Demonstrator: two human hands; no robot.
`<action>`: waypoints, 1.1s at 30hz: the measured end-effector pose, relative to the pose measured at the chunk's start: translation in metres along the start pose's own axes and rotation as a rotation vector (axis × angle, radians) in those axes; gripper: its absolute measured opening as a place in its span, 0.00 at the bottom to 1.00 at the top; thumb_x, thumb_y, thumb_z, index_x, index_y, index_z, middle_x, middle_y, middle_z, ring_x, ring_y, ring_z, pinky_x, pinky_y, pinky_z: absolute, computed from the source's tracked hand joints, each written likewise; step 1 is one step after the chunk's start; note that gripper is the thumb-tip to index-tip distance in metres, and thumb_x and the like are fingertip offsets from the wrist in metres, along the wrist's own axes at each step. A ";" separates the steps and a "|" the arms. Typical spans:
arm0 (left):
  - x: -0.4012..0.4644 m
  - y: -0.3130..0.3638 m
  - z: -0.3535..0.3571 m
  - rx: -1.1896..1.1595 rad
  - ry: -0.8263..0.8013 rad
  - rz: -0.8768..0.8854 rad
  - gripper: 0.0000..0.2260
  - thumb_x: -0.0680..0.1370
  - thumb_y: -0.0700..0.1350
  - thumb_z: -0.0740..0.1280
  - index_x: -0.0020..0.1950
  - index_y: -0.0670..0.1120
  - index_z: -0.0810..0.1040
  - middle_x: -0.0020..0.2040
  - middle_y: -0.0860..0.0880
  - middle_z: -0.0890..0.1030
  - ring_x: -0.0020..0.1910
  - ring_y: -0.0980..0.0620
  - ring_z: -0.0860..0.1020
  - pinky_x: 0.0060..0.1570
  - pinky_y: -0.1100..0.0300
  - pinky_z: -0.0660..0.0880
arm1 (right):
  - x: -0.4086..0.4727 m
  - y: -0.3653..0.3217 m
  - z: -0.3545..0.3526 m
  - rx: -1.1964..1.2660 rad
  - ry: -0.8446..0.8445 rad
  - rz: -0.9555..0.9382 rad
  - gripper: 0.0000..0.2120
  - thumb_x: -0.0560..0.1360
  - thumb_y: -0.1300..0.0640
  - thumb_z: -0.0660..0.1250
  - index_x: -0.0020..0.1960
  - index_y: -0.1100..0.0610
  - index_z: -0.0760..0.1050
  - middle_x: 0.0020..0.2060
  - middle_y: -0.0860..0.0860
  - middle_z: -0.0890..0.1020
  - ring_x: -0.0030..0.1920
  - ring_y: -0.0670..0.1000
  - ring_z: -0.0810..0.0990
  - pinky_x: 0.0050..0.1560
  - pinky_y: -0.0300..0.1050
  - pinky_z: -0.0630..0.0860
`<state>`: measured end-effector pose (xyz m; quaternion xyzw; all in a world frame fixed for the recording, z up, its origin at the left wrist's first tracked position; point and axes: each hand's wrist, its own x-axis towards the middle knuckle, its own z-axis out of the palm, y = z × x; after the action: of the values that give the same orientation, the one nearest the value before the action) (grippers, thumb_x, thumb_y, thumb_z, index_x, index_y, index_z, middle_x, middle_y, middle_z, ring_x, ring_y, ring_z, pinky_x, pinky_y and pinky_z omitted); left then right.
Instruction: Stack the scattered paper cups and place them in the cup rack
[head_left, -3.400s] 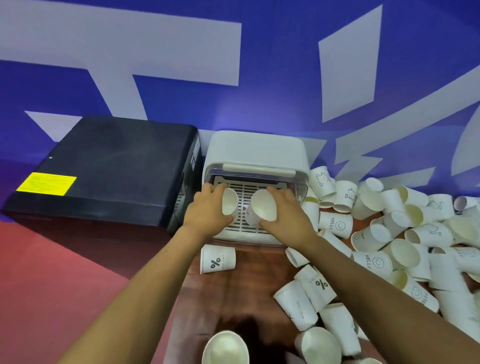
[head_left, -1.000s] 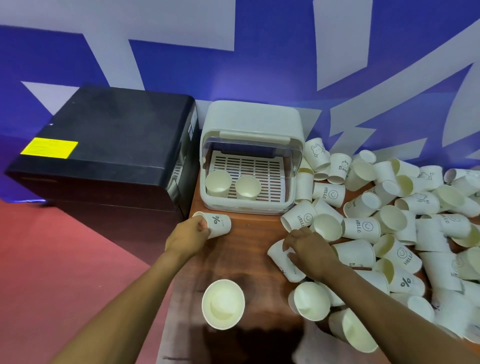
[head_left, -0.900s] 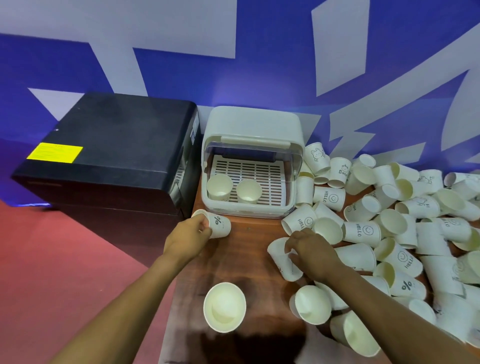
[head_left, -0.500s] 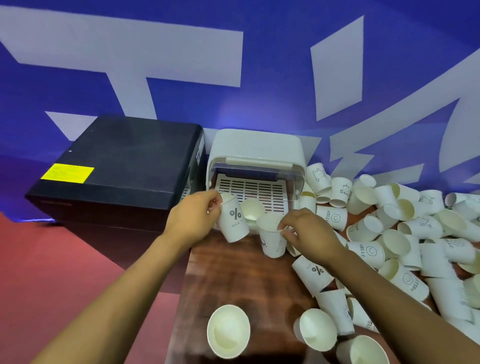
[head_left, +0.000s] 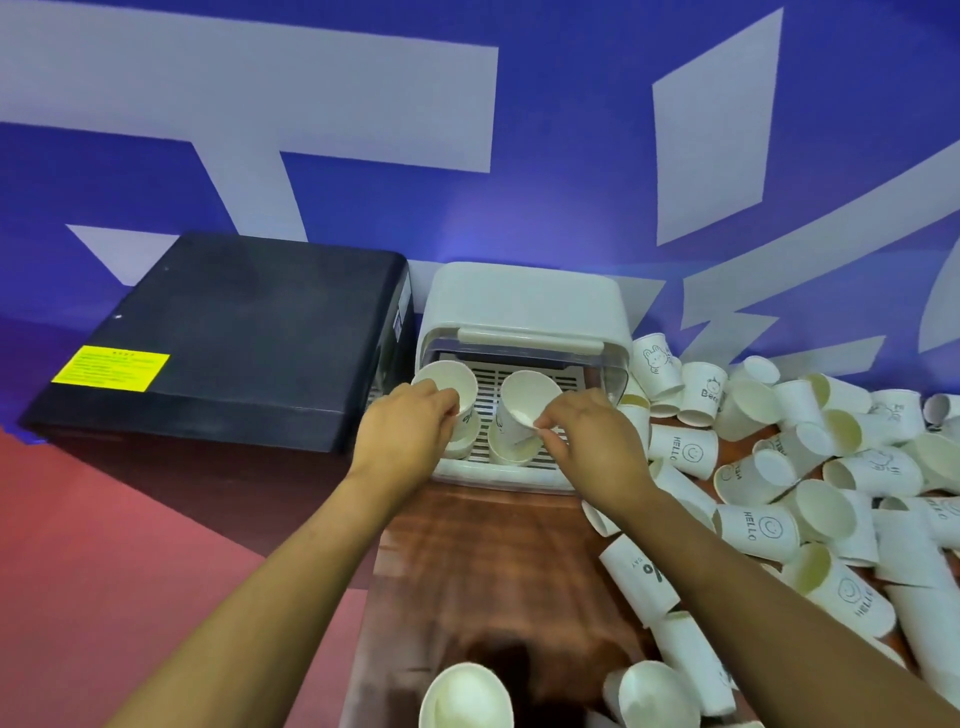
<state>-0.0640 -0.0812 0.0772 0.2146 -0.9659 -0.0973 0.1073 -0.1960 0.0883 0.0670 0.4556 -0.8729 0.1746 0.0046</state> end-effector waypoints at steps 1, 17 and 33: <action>0.002 -0.001 0.004 0.010 -0.005 0.012 0.07 0.79 0.47 0.61 0.50 0.47 0.78 0.46 0.49 0.78 0.45 0.46 0.75 0.39 0.55 0.70 | 0.003 0.001 0.003 -0.004 -0.004 -0.002 0.06 0.75 0.55 0.68 0.50 0.54 0.81 0.48 0.48 0.82 0.52 0.52 0.75 0.46 0.42 0.68; 0.009 -0.008 0.059 0.104 -0.259 -0.031 0.11 0.80 0.47 0.59 0.60 0.50 0.76 0.53 0.50 0.79 0.53 0.47 0.75 0.46 0.56 0.69 | 0.009 0.020 0.044 -0.049 -0.263 0.002 0.13 0.77 0.54 0.62 0.60 0.52 0.79 0.58 0.48 0.79 0.59 0.53 0.72 0.60 0.47 0.69; -0.062 0.066 -0.012 -0.387 -0.184 0.098 0.15 0.75 0.48 0.67 0.62 0.54 0.75 0.62 0.56 0.76 0.61 0.54 0.72 0.61 0.59 0.68 | -0.131 0.058 -0.020 0.125 -0.113 0.334 0.09 0.75 0.51 0.66 0.54 0.50 0.80 0.52 0.46 0.81 0.50 0.48 0.79 0.49 0.45 0.74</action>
<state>-0.0324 0.0027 0.0942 0.1329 -0.9442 -0.2949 0.0625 -0.1687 0.2293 0.0468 0.3126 -0.9227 0.2011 -0.1018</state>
